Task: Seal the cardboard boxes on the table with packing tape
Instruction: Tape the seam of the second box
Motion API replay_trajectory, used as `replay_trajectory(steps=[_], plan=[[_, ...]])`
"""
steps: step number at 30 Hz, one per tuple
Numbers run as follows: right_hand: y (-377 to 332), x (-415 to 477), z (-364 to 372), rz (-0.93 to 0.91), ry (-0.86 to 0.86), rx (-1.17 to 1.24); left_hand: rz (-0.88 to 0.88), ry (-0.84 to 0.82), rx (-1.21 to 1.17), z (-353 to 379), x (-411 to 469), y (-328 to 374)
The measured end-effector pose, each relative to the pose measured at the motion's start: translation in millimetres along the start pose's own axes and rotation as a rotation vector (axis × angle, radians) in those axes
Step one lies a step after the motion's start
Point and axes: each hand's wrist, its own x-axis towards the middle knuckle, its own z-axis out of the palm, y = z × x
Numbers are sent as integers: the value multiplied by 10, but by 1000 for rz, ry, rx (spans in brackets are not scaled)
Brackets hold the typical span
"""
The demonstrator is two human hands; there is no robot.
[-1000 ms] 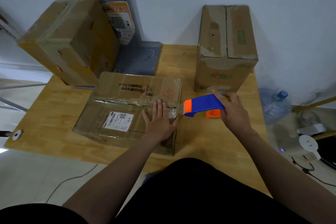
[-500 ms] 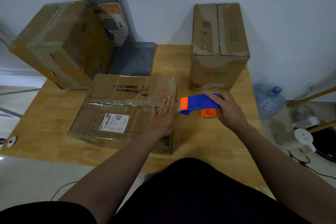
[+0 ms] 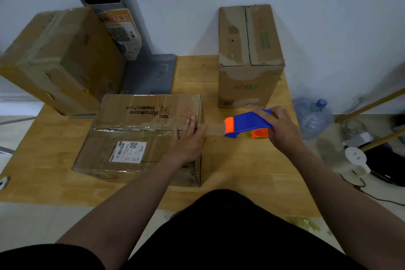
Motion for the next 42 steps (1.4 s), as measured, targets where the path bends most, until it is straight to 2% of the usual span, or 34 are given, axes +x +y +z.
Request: replay_trajectory(steps=[11,23,27,31,34,37,39,42], plan=[[-327,61,252,88,-160,-150,-46,-130,155,-66,11,227],[-504,196,413,149,-187,-223,-106,-199,228,-124,26,317],[-458,156,541,176,-224,-338,-123,-217,264,-110,51,350],[-180,40,706,357,-376,-115,-98,-191,181,-93,60,279],[-45,25,807,572,-423,171,-73,-161,77,-136,55,193],[4,35,909,768,-478,337,-75,-109,-5,-159,48,114],[16,50,977,806,-490,354,-72,-81,-50,-175,48,64],[-10,116,959,726,-521,247,-34,-73,-125,-226,44,-15]])
